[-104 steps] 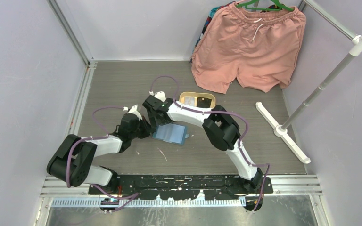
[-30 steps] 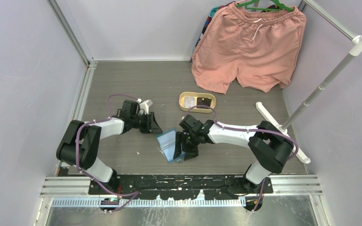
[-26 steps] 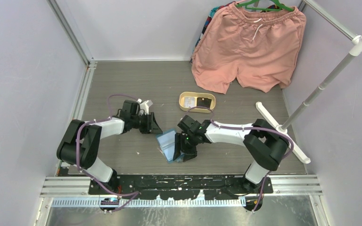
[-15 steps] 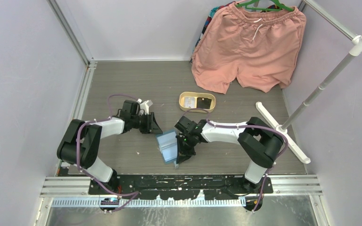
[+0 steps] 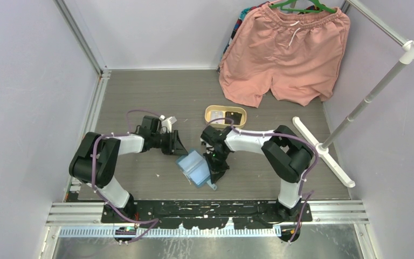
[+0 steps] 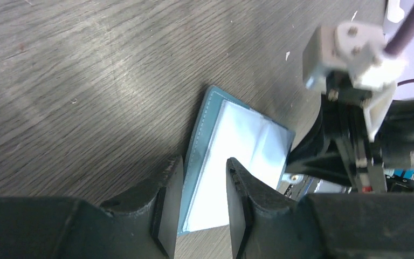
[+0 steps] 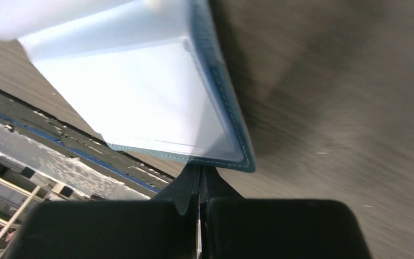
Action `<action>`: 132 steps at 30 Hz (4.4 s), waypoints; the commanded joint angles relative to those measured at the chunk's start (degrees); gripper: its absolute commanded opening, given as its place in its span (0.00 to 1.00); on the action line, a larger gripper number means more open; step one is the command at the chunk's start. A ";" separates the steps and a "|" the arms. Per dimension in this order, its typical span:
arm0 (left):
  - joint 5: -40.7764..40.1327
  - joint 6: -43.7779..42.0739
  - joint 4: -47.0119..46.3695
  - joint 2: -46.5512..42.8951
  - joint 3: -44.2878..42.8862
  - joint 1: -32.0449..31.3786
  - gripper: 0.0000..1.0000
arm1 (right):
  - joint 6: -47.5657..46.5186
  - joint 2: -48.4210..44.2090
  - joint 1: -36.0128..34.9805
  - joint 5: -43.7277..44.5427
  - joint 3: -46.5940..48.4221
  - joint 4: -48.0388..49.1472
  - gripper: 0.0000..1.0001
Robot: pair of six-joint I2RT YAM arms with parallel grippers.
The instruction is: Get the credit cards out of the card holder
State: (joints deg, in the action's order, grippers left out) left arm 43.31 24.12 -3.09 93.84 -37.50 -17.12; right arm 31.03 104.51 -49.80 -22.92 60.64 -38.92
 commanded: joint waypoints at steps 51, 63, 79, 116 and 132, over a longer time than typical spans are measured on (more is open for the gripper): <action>-10.78 24.92 -28.61 0.12 16.66 -8.36 0.28 | -11.25 6.57 20.74 -0.63 6.91 4.41 0.01; -7.13 27.28 -35.89 2.72 17.97 -8.39 0.25 | -11.78 7.76 20.76 -0.89 6.67 4.65 0.01; -7.50 28.43 -38.11 1.21 20.22 -6.90 0.18 | -12.39 8.61 20.81 -0.82 6.30 4.25 0.01; -5.73 35.82 -59.48 10.78 23.89 -6.34 0.00 | -11.29 6.08 20.72 -1.76 4.27 6.45 0.01; -6.50 31.64 -51.78 7.35 22.46 -6.43 0.00 | 0.01 1.01 0.42 33.50 20.05 0.41 0.64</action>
State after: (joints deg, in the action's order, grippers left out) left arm 38.94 59.27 -58.35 102.35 -14.85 -23.81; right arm 27.53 105.47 -47.42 -6.92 75.90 -34.98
